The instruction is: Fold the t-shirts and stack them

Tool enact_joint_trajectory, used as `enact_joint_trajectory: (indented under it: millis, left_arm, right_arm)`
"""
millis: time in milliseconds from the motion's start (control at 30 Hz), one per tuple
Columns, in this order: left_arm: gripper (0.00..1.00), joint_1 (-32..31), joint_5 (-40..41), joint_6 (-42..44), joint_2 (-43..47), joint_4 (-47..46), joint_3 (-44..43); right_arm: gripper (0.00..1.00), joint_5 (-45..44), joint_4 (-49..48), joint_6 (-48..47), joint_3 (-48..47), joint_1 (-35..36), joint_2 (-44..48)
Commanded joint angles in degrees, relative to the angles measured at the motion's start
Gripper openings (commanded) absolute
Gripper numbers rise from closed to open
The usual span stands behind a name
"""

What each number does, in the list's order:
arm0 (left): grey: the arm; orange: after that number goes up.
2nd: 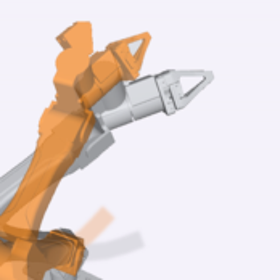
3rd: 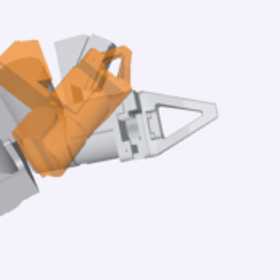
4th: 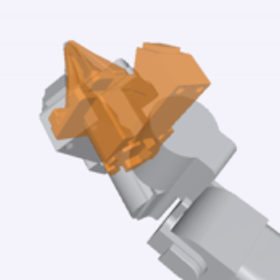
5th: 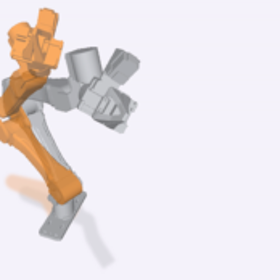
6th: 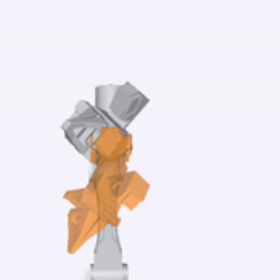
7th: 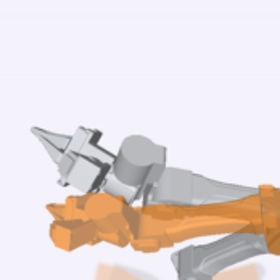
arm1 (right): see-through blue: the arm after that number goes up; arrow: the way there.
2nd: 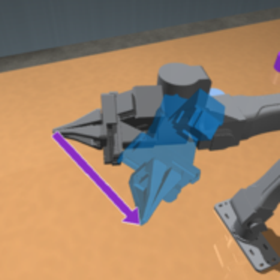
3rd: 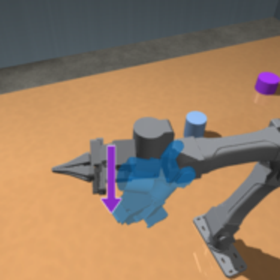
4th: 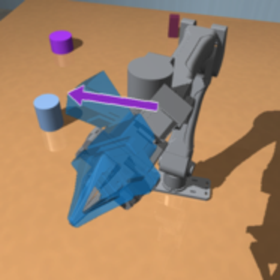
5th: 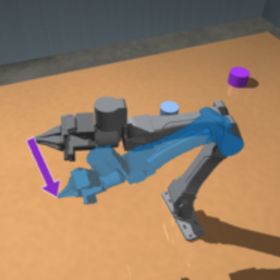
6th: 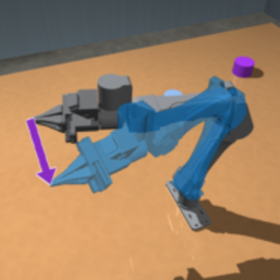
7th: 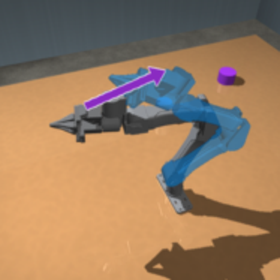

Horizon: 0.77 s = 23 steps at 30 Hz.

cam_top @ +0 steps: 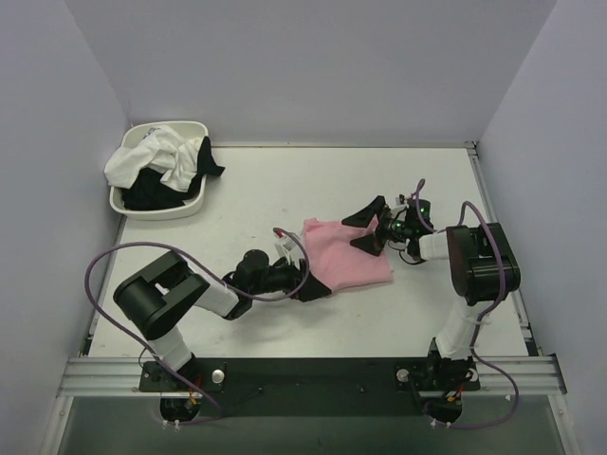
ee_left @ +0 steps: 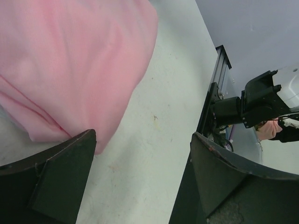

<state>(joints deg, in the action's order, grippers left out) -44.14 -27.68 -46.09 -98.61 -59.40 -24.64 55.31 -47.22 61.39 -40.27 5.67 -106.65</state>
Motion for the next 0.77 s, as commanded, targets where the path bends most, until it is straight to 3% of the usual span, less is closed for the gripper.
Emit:
enact_joint_trajectory:
  millis: [0, 200, 267, 400, 433, 600, 733]
  left_arm:
    - [0.91, 0.1, -0.2, 1.9, 6.9, 4.9, -1.2]
    - [0.92, -0.1, 3.1, 7.9, 18.8, 23.6, -9.2]
    - [0.94, -0.2, 5.0, 9.3, 23.0, 31.8, -13.7]
    - [0.96, -0.5, 11.6, 11.4, 28.3, 45.5, -20.7]
    - [0.96, -0.8, 16.0, 11.6, 29.3, 50.6, -21.6]
    - [0.97, -0.9, 27.2, 12.7, 34.4, 64.7, -25.5]
    - [0.97, -1.2, 31.2, 12.2, 37.4, 69.0, -24.8]
  right_arm:
    - [1.0, -9.3, 8.5, -9.8, -0.9, -0.3, 4.7]
    - [1.0, -11.1, 19.4, -16.1, -8.8, 3.0, 15.6]
    - [1.0, -13.3, 28.8, -21.0, -13.0, 5.7, 20.7]
    - [1.0, -26.9, 45.8, -31.3, -17.5, 13.3, 30.8]
    - [1.0, -34.0, 50.3, -32.5, -17.3, 14.8, 33.2]
    - [1.0, -44.6, 56.4, -35.2, -13.1, 18.0, 49.2]
    - [1.0, -55.0, 63.6, -37.2, -13.1, 19.7, 53.9]
